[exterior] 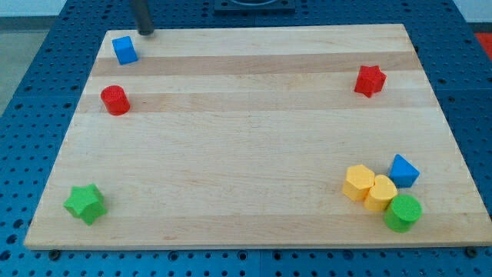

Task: Move the blue cube slightly down and right

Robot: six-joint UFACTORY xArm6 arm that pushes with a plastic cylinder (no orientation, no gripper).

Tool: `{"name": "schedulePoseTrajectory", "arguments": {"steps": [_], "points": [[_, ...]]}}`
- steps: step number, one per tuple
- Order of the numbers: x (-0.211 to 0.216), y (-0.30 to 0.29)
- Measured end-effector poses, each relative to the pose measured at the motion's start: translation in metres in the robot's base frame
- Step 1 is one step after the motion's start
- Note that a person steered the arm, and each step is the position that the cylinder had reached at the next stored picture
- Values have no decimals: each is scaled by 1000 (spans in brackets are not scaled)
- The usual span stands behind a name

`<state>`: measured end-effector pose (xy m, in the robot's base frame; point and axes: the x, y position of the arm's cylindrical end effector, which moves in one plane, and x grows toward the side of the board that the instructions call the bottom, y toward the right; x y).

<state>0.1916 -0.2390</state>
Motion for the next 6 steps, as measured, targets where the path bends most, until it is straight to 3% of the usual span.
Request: {"name": "schedulePoseTrajectory", "arguments": {"steps": [1,2,3,6], "points": [[0,-62],[0,-65],[28,-66],[32,-42]]}}
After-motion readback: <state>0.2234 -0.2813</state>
